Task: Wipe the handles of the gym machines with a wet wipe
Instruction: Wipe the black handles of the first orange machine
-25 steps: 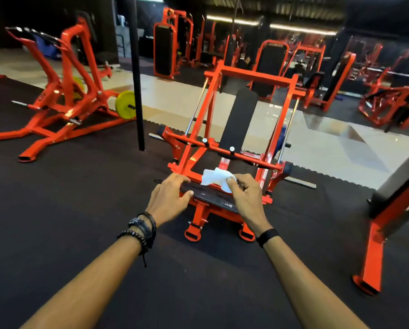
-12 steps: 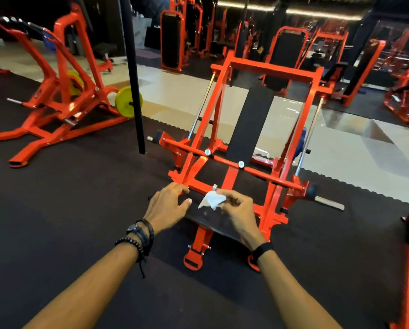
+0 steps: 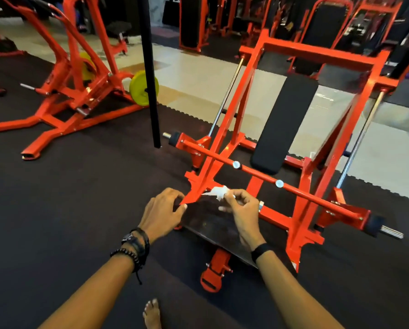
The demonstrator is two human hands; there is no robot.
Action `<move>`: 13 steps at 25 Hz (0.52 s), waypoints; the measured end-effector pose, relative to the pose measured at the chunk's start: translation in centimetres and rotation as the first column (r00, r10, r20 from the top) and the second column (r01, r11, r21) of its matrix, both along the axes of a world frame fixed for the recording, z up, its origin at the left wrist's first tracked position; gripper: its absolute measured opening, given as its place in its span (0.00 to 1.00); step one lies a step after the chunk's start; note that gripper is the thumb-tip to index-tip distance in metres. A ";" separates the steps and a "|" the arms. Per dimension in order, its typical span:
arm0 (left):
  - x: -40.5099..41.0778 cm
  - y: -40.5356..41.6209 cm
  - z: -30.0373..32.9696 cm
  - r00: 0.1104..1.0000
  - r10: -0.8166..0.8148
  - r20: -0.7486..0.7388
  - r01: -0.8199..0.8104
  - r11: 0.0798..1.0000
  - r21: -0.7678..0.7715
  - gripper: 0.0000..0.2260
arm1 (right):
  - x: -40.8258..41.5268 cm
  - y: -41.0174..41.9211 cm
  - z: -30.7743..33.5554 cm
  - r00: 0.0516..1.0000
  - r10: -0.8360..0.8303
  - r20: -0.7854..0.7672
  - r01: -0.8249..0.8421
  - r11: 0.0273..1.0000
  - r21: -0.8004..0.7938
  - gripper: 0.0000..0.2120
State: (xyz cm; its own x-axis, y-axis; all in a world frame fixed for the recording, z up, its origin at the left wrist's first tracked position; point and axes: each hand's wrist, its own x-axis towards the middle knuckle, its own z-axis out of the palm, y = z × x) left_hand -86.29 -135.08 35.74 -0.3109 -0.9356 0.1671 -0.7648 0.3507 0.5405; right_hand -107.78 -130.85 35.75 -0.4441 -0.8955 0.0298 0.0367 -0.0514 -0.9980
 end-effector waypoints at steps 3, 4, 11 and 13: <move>1.2 -7.8 -1.2 0.999 -0.034 -0.021 0.034 0.999 0.025 0.12 | 1.2 -6.6 -0.9 0.993 -0.110 0.043 0.110 0.994 0.004 0.06; 1.6 -10.6 -1.4 0.999 -0.033 -0.022 0.034 0.999 0.035 0.12 | 1.8 -9.0 -0.9 0.990 -0.140 0.032 0.140 0.990 0.012 0.07; 3.5 -24.6 -1.5 0.984 -0.176 -0.034 0.177 0.983 0.053 0.11 | 4.7 -20.8 -2.6 0.962 -0.266 -0.054 0.270 0.959 0.083 0.17; 3.4 -28.4 -2.5 0.980 -0.195 -0.033 0.197 0.978 0.065 0.11 | 4.9 -23.9 -3.9 0.963 -0.266 -0.051 0.270 0.958 0.096 0.17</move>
State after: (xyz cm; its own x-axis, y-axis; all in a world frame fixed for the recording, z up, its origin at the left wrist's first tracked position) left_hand -82.93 -163.47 33.27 -0.4857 -0.8664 0.1157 -0.6703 0.4542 0.5869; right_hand -102.85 -154.75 31.86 -0.6685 -0.7429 -0.0340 -0.0019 0.0474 -0.9989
